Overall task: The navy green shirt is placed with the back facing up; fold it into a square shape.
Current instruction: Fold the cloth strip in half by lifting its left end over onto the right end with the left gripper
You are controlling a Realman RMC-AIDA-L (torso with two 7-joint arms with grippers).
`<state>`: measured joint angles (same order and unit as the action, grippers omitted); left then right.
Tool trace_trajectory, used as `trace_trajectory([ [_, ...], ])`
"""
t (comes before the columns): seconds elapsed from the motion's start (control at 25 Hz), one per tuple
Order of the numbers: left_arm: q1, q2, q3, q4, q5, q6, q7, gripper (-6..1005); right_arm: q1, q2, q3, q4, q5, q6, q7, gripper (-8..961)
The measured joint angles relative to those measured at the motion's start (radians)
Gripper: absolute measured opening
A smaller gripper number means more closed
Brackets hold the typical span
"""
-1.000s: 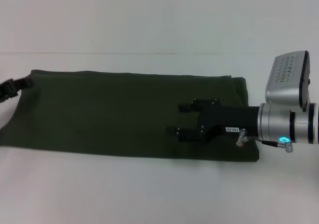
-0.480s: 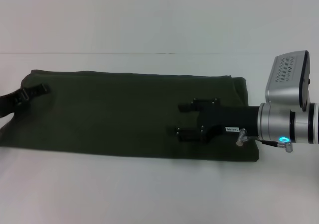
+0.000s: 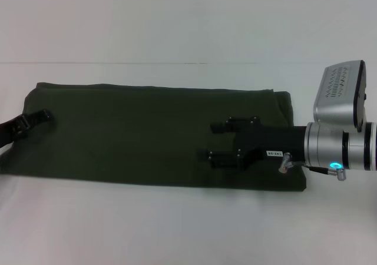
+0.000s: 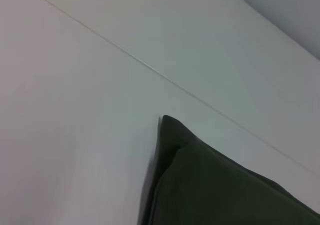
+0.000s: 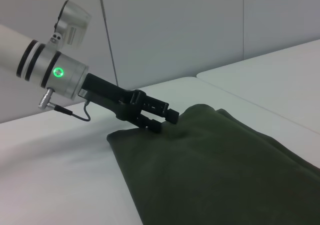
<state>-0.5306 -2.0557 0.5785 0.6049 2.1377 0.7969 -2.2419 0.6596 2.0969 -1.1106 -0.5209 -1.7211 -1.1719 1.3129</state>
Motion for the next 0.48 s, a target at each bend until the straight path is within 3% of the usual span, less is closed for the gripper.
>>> trace_trajectory([
  [0.48, -0.005, 0.001, 0.000, -0.012, 0.003, -0.009, 0.018, 894, 0.000, 0.000, 0.000, 0.001, 0.000, 0.000, -0.005, 787],
])
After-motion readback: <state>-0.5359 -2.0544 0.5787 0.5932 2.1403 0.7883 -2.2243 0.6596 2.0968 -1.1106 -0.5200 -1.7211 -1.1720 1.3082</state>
